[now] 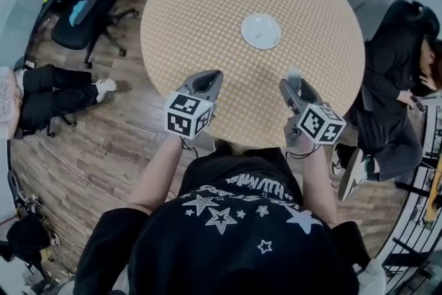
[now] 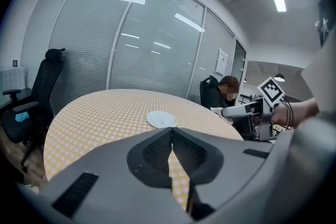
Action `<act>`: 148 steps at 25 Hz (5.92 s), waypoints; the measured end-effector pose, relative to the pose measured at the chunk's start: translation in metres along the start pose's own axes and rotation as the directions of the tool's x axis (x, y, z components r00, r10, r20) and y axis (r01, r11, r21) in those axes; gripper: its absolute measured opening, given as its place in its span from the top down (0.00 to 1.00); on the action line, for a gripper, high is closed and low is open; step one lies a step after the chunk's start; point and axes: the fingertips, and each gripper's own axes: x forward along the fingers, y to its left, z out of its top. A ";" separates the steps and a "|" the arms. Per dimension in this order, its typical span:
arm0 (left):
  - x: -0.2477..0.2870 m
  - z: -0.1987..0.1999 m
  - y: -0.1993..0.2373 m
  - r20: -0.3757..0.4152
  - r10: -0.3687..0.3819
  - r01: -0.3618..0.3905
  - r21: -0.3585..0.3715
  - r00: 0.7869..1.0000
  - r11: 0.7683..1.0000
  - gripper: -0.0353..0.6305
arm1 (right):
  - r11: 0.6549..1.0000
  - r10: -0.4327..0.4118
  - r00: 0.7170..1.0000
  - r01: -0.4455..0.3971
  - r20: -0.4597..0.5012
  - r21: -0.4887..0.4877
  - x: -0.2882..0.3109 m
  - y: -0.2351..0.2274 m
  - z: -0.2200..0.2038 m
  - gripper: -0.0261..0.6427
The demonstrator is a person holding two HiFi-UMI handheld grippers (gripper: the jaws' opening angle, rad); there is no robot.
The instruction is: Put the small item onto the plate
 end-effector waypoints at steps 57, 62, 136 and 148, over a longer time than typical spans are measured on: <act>0.119 -0.032 0.065 -0.215 0.091 -0.111 -0.081 0.972 0.991 0.93 | 0.921 -0.107 0.945 -0.023 -0.309 -0.389 0.225 -0.072 0.007 0.50; 0.117 -0.033 0.065 -0.222 0.089 -0.111 -0.087 0.971 0.990 0.93 | 0.907 -0.118 0.938 -0.032 -0.327 -0.420 0.228 -0.070 0.002 0.50; -0.052 -0.053 -0.171 -0.003 0.219 -0.219 -0.032 0.976 0.975 0.93 | 0.864 0.289 0.945 -0.327 -0.155 -0.384 -0.100 0.039 -0.035 0.92; -0.094 -0.083 -0.273 0.019 0.345 -0.344 -0.048 0.938 0.938 0.93 | 0.796 0.420 0.887 -0.462 -0.191 -0.391 -0.202 0.037 -0.058 0.92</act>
